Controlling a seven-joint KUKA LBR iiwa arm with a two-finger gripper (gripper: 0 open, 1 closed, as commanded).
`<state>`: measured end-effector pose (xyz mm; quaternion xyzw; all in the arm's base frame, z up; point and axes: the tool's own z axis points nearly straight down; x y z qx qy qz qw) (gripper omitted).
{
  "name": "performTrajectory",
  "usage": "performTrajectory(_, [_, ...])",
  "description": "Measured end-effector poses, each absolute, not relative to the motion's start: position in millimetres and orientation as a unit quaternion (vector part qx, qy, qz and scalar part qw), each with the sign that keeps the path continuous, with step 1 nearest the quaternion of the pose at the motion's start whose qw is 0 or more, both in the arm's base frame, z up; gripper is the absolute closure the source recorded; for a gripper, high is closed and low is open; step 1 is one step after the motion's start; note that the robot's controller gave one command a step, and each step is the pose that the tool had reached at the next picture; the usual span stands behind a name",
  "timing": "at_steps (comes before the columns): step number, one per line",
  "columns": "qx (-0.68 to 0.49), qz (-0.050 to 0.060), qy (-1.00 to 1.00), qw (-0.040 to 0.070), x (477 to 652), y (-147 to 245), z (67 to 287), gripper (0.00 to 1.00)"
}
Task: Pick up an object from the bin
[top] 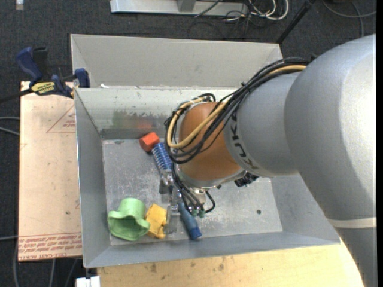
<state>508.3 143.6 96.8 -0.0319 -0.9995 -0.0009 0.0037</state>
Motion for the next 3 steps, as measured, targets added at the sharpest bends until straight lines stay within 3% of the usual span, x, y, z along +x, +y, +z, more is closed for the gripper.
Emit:
performTrajectory(1, [-0.004, 0.0, -1.0, -0.002, 511.3, 124, 133, 0.0])
performTrajectory(2, [0.081, -0.001, -0.997, 0.0, 487.3, 169, 89, 0.0])
performTrajectory(3, [0.086, -0.002, -0.996, -0.007, 484.8, 197, 73, 0.0])
